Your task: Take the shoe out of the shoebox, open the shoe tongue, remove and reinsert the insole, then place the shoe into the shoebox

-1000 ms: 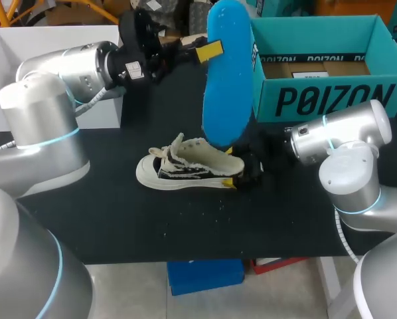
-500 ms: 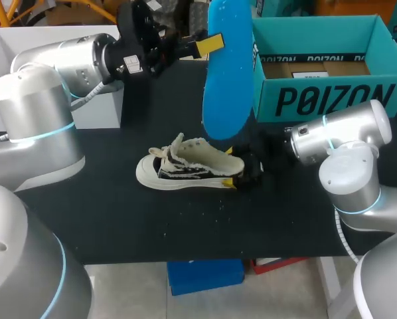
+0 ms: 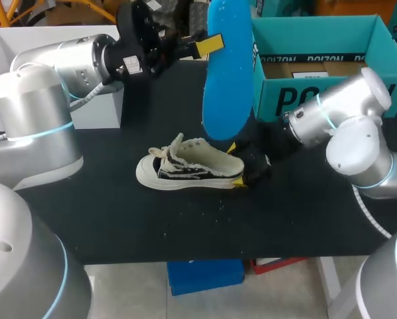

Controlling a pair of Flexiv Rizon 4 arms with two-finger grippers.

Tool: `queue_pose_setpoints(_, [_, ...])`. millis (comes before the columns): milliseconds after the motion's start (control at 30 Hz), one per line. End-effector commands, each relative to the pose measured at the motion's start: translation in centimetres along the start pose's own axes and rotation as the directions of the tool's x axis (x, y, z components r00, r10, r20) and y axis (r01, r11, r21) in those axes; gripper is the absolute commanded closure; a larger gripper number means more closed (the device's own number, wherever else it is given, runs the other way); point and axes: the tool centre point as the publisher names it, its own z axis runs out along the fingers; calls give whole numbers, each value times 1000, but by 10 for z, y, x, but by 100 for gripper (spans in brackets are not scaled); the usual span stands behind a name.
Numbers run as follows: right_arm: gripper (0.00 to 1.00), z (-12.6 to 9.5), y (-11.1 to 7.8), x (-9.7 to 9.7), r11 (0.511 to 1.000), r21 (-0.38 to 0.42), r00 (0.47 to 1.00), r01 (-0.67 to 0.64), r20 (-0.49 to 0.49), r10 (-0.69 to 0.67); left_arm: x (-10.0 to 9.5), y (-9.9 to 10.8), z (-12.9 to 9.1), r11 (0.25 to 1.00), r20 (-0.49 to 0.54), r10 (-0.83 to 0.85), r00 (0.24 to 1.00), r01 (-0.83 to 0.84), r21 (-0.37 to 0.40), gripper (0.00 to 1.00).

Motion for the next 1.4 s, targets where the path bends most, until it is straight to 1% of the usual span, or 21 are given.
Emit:
queue_pose_setpoints(33, [0,-28,7,-4,951,306,988,42,-153,5,1,0,0,1000,0,1,1000,-1,-1,100])
queue_pose_setpoints(67, [0,-30,7,-5,937,346,986,53,-167,6,1,0,0,1000,0,1,1000,-1,-1,100])
queue_pose_setpoints(133, [0,-32,9,-6,893,441,978,91,-210,4,1,0,0,1000,0,1,1000,-1,-1,100])
queue_pose_setpoints(233, [0,-34,10,-7,835,540,974,106,-224,21,1,0,0,1000,0,1,1000,-1,-1,100])
queue_pose_setpoints(300, [0,-34,8,-7,792,602,977,96,-208,39,1,0,0,1000,0,1,1000,-1,-1,100])
queue_pose_setpoints(333, [0,-34,8,-7,782,617,979,93,-201,43,1,0,0,1000,0,1,1000,-1,-1,100])
queue_pose_setpoints(367, [0,-34,9,-7,755,650,980,88,-190,50,1,0,0,1000,0,1,1000,-1,-1,100])
queue_pose_setpoints(400, [0,-34,9,-7,747,660,982,80,-182,55,1,0,0,1000,0,1,1000,-1,-1,100])
queue_pose_setpoints(433, [0,-33,10,-6,725,685,984,65,-163,65,1,0,0,1000,0,1,1000,-1,-1,100])
queue_pose_setpoints(467, [0,-33,10,-6,718,693,986,60,-155,67,1,0,0,1000,0,1,1000,-1,-1,100])
queue_pose_setpoints(533, [0,-32,10,-5,689,724,989,35,-122,79,1,0,0,1000,0,1,1000,-1,-1,100])
queue_pose_setpoints(633, [0,-31,9,-5,667,745,993,2,-80,86,1,0,0,1000,0,1,1000,-1,-1,100])
queue_pose_setpoints(733, [0,-29,10,-5,658,753,997,-22,-35,72,1,0,0,1000,0,1,1000,-1,-1,100])
queue_pose_setpoints(800, [0,-26,12,-4,664,747,998,-41,-6,68,1,0,0,1000,0,1,1000,-1,-1,100])
queue_pose_setpoints(1067, [0,-19,12,-2,660,750,998,-53,16,62,1,0,0,1000,0,1,1000,-1,-1,100])
queue_pose_setpoints(1167, [0,-18,10,-2,667,743,998,-58,22,62,1,0,0,1000,0,1,1000,-1,-1,100])
queue_pose_setpoints(1300, [0,-17,9,-4,689,720,996,-81,38,78,1,0,0,1000,0,1,1000,-1,-1,100])
queue_pose_setpoints(1400, [0,-19,9,-6,691,718,996,-86,41,82,1,0,0,1000,0,1,1000,-1,-1,100])
